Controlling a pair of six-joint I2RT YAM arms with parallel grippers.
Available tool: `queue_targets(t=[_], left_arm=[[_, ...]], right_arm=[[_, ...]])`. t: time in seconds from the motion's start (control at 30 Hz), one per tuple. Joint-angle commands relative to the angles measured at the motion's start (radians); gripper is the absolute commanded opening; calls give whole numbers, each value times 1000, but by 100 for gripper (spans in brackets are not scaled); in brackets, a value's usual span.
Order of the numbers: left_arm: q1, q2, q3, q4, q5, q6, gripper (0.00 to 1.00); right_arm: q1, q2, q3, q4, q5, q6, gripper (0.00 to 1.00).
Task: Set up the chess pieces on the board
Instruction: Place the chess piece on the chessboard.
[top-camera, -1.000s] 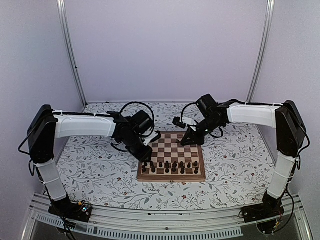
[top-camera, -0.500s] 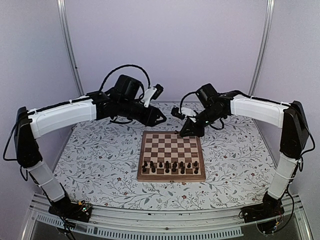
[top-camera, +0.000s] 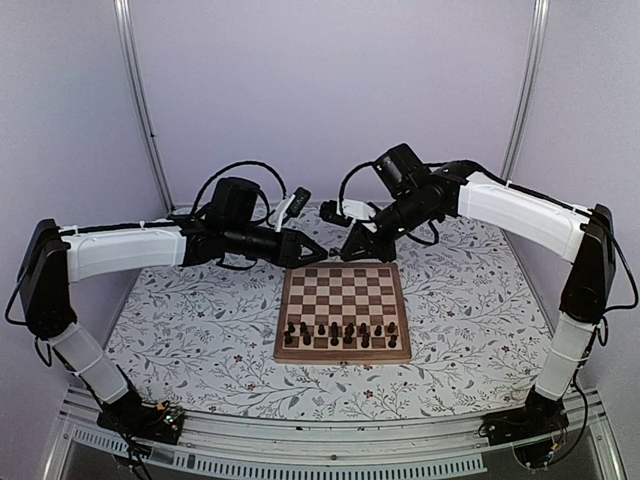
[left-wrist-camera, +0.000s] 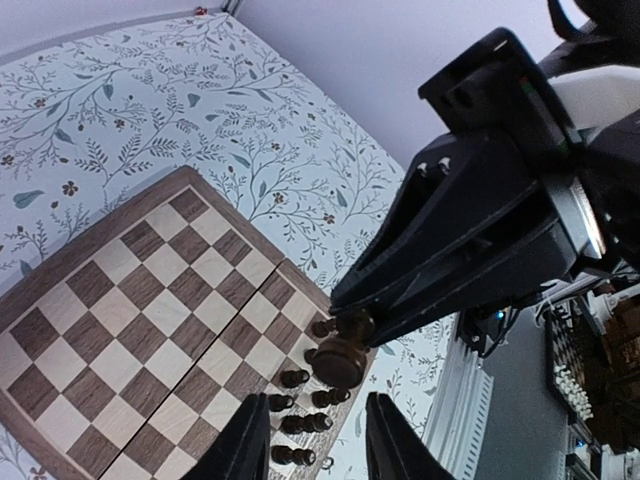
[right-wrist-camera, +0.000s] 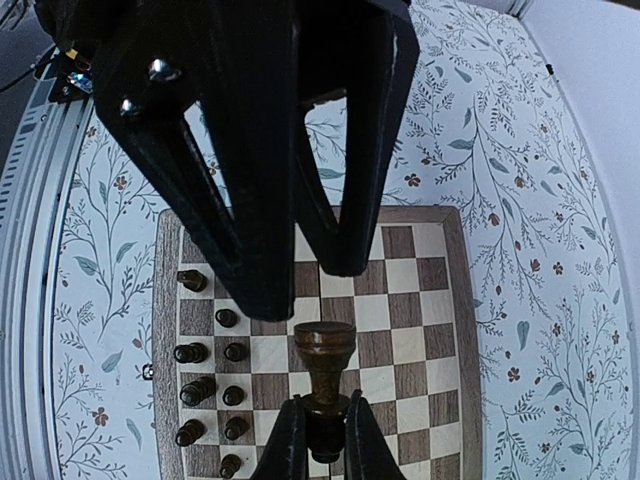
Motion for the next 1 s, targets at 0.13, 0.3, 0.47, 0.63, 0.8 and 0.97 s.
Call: queue_targets(t=[0.13, 0.3, 0.47, 0.63, 0.8, 0.97], left_arm=[[-5, 3, 5, 67, 117, -23, 31], [-11, 29, 17, 62, 175, -24, 28], [-26, 57, 36, 37, 198, -4, 27], [-30, 75, 42, 2, 203, -1, 26], [-29, 80, 52, -32, 149, 9, 30], [-29, 68, 51, -39, 130, 17, 39]], right_arm=[[36, 22, 44, -55, 39, -31, 5], [44, 17, 43, -67, 54, -42, 4], [47, 12, 31, -65, 47, -46, 5], [54, -2, 10, -62, 29, -58, 5], [62, -1, 1, -74, 31, -72, 5], [62, 1, -11, -78, 47, -72, 5]])
